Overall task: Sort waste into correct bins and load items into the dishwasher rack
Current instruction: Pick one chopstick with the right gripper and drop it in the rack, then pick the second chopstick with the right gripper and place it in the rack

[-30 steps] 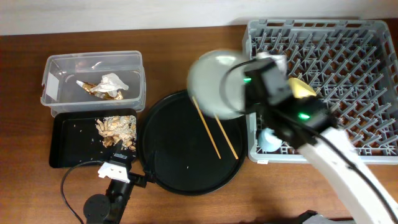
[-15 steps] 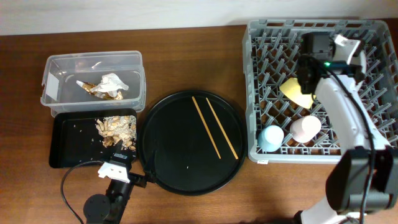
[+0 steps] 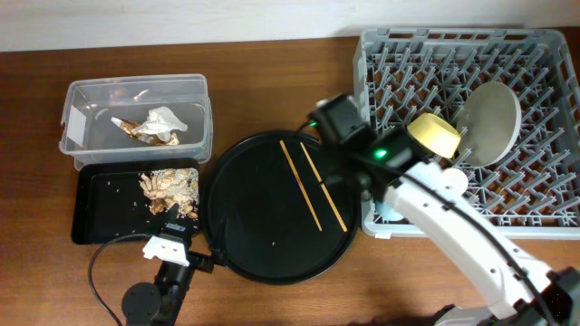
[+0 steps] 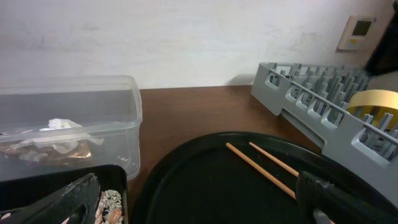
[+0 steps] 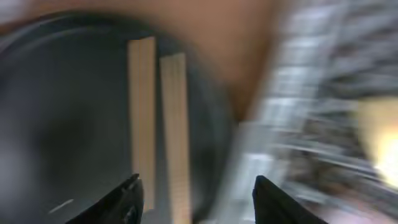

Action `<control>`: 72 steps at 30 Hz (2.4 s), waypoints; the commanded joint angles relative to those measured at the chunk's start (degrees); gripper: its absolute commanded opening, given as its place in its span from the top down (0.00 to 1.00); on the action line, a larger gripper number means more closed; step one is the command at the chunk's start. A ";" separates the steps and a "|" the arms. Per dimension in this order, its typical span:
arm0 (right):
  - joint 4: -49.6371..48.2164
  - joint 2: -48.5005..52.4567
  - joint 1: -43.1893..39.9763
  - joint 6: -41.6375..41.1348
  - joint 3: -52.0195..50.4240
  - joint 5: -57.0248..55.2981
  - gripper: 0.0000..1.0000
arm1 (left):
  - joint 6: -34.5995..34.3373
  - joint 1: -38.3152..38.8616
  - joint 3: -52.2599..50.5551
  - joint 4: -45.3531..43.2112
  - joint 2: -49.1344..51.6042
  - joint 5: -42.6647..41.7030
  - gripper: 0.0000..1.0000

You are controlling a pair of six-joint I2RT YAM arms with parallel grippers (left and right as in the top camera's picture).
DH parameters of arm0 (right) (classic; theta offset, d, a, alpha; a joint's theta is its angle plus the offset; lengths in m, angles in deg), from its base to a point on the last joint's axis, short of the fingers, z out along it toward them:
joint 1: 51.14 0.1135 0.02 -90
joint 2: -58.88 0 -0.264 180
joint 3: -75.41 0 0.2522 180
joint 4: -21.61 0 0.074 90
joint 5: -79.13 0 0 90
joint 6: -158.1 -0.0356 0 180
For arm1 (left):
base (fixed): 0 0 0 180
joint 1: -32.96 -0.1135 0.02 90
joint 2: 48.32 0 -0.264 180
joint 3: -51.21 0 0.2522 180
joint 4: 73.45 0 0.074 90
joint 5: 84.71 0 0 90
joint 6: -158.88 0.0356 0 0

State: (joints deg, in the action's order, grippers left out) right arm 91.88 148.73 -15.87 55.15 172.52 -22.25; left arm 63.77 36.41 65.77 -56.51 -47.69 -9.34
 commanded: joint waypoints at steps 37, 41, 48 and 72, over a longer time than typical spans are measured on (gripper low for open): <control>-2.69 26.86 -1.18 -3.85 -3.74 14.40 0.96 | 0.90 -0.24 -0.31 0.04 -0.33 -0.63 0.01; 2.03 14.69 -1.53 -3.82 1.22 12.98 0.96 | 0.90 -0.24 -0.31 0.04 -0.33 -0.63 0.01; 0.63 1.49 -16.50 -4.02 2.01 -0.50 0.96 | 0.90 -0.24 -0.31 0.04 -0.33 -0.63 0.01; -9.81 19.28 -0.87 -8.59 -16.79 6.99 0.89 | 0.90 -0.24 -0.31 0.04 -0.33 -0.63 0.01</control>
State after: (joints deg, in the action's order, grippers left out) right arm 82.24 167.17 -16.55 47.06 156.57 -14.64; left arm 63.77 36.41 65.77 -56.53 -47.69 -9.34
